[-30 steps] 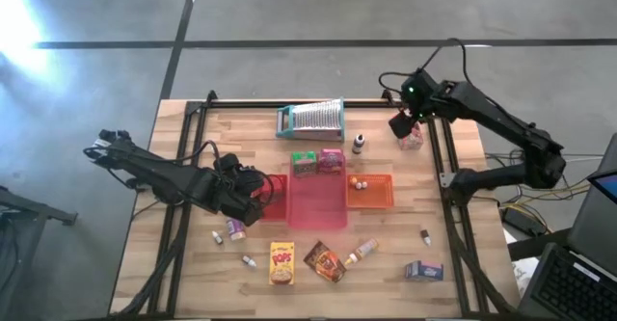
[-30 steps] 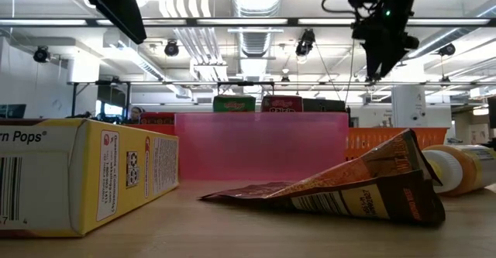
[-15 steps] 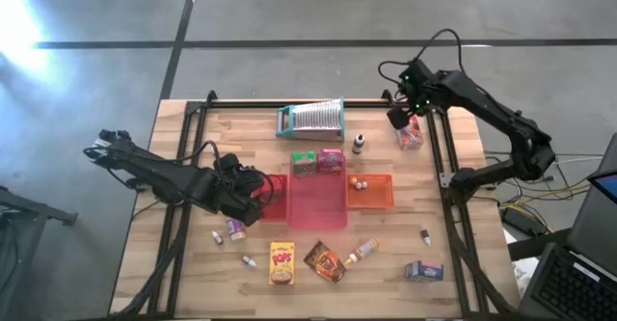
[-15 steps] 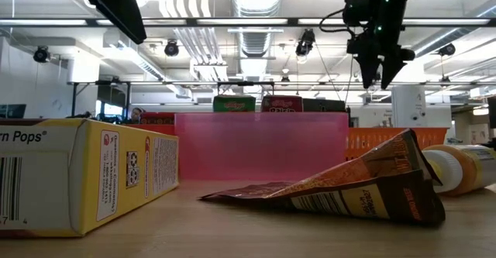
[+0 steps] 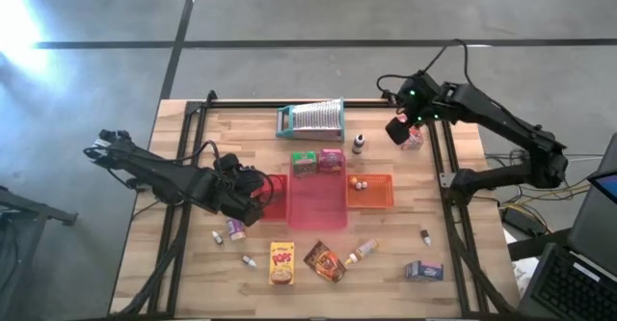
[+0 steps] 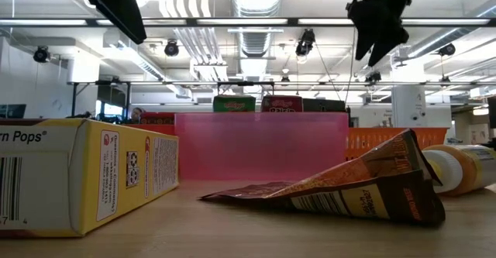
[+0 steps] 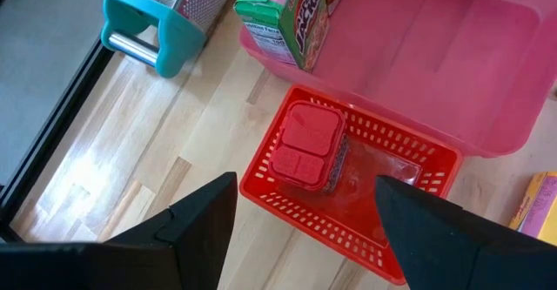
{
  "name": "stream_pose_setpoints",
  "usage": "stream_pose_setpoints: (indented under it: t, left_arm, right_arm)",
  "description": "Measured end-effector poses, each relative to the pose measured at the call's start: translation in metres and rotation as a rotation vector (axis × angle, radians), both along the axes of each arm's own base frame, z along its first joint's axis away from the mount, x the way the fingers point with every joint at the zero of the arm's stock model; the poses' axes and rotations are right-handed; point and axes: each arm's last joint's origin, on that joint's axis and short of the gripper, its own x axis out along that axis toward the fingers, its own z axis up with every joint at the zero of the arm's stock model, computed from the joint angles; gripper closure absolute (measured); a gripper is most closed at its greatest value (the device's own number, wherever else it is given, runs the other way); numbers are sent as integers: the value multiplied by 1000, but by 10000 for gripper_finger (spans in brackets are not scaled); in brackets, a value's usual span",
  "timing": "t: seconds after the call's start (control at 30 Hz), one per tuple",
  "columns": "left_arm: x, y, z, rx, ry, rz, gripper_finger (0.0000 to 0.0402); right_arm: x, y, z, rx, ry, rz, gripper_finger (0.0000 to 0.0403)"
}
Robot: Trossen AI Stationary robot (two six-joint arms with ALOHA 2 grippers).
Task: Pick & Place Kitchen Items
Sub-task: Put the orange spice bag into the red bin
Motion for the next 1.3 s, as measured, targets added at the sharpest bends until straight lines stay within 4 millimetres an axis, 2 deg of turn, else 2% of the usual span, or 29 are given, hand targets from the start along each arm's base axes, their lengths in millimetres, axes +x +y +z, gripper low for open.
stream_pose_setpoints:
  t: [0.23,0.63,0.8,0.97,1.1,1.3]
  left_arm:
    - [0,0,0,0,0,0,125]
    - [0,0,0,0,0,0,125]
    - [0,0,0,0,0,0,125]
    - [0,0,0,0,0,0,125]
    - [0,0,0,0,0,1,125]
    - [0,0,0,0,-1,0,125]
  right_arm:
    - [1,37,7,-30,-65,205,120]
    - [18,132,-7,-126,-244,658,176]
    - [24,176,-19,-228,-297,831,191]
    - [32,219,-36,-334,-266,936,201]
    - [37,249,-51,-445,-198,970,207]
    - [46,290,-71,-477,-142,1003,219]
